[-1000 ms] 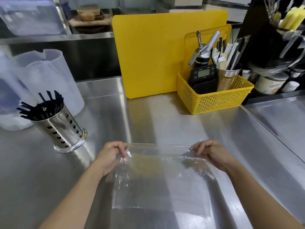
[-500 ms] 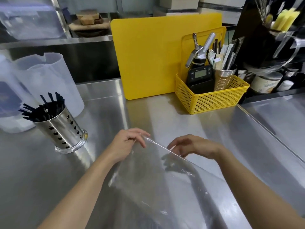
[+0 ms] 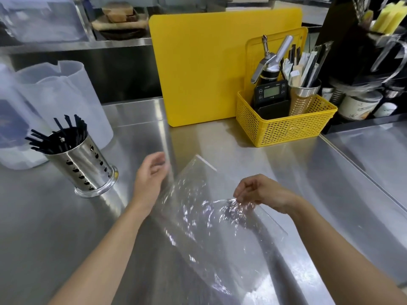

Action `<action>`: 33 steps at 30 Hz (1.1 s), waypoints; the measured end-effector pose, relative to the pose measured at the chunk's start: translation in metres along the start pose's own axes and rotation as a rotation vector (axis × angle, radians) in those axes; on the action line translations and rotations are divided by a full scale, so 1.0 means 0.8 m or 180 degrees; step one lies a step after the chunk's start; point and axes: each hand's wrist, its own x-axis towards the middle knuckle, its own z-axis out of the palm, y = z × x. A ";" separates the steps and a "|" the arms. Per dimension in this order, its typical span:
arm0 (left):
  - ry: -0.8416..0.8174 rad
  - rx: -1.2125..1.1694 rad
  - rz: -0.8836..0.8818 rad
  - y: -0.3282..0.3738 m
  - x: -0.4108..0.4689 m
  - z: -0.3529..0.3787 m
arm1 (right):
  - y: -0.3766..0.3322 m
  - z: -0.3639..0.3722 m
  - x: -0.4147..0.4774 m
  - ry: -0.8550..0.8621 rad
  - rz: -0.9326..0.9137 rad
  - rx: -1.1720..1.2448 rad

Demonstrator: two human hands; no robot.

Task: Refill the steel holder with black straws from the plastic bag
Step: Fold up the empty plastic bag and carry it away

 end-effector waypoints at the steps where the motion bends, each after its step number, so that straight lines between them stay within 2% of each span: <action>1: 0.0315 -0.0224 -0.0337 -0.003 0.002 -0.004 | 0.004 -0.004 0.000 0.0186 -0.0029 0.0206; 3: 0.0476 -0.0779 -0.1238 -0.013 0.001 -0.012 | 0.013 -0.009 0.000 0.0470 -0.0085 0.0689; 5: -0.0082 -0.1364 -0.2137 -0.021 -0.011 -0.012 | 0.019 -0.010 0.003 0.0690 -0.0136 0.1142; 7: -0.0744 -0.1583 -0.2504 -0.022 -0.032 -0.001 | 0.022 -0.004 0.005 0.0839 -0.0120 0.1509; 9: -0.1044 -0.1424 -0.2471 -0.016 -0.045 0.014 | 0.024 0.005 0.007 0.0946 -0.0088 0.1658; 14: -0.1258 -0.0742 -0.2081 -0.011 -0.043 0.022 | 0.031 0.021 0.012 0.1241 -0.0133 0.1453; 17: -0.0990 -0.0336 -0.1868 -0.012 -0.045 0.026 | 0.031 0.024 0.013 0.1331 -0.0113 0.1307; 20: -0.0724 -0.0435 -0.1690 -0.014 -0.048 0.030 | 0.031 0.025 0.012 0.1248 -0.0057 0.1166; 25: -0.0687 -0.0388 -0.1516 -0.018 -0.049 0.017 | 0.037 0.018 0.006 0.0745 0.0082 0.1366; 29: -0.1018 -0.0277 -0.1486 -0.017 -0.052 0.009 | 0.040 0.017 0.001 0.0571 0.0146 0.1259; 33: -0.1493 0.0353 -0.1358 -0.008 -0.061 0.007 | 0.040 0.018 -0.003 0.0574 0.0159 0.1492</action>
